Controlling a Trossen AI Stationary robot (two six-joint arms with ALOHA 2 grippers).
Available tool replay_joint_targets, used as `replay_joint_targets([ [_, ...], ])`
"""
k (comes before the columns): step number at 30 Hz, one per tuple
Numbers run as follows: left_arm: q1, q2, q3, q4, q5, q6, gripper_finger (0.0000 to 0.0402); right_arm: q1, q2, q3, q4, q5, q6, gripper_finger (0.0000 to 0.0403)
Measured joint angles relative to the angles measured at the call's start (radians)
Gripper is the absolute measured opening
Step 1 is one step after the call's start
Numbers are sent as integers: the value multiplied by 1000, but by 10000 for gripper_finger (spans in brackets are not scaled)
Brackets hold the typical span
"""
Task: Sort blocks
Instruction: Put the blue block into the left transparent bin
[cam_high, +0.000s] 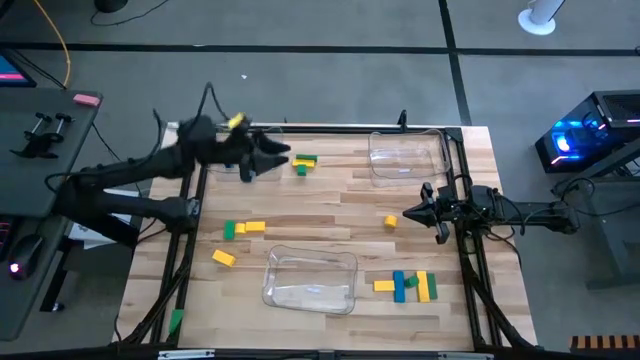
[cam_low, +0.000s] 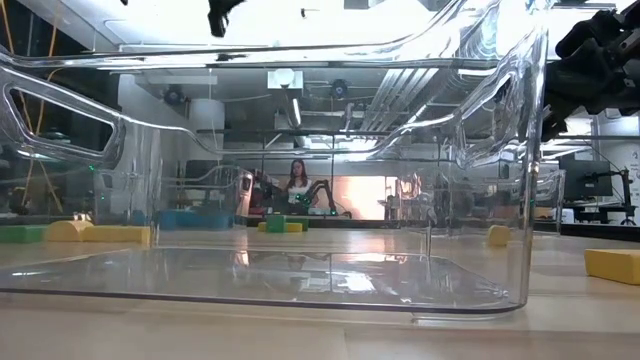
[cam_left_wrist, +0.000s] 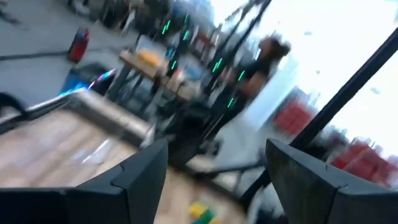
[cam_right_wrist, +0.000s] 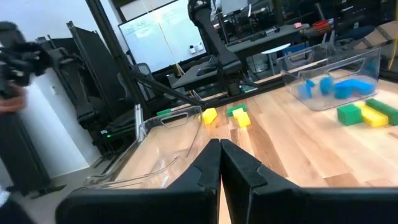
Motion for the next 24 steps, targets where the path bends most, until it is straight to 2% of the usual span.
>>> replay_joint_targets([
  [2, -80, -24, -49, 122, -122, -65, 254, -1, 0, 0, 27, 58, 48, 5],
  [4, -162, -44, -84, 238, -249, -106, 254, -1, 1, 0, 126, 112, 264, 5],
  [7, -267, -55, -91, 343, -405, -88, 254, -1, 6, 0, 262, 347, 581, 5],
  [9, -314, -56, -91, 398, -478, -35, 254, -3, 14, 0, 342, 473, 622, 5],
  [10, -330, -58, -91, 409, -514, -7, 254, -8, 30, 1, 416, 472, 607, 5],
  [11, -338, -61, -91, 419, -548, 19, 254, -13, 51, 13, 475, 424, 580, 5],
  [14, -329, -68, -91, 429, -630, 60, 254, -5, 161, 141, 537, 163, 511, 5],
  [16, -299, -74, -91, 426, -636, 64, 254, 18, 261, 274, 376, 60, 526, 5],
  [18, -256, -88, -91, 413, -587, 53, 254, 54, 393, 436, 55, -8, 530, 5],
  [21, -195, -117, -91, 386, -463, 18, 254, 136, 636, 661, -391, -54, 533, 5],
  [24, -146, -161, -91, 327, -317, -5, 254, 221, 887, 820, -656, -75, 550, 5],
])
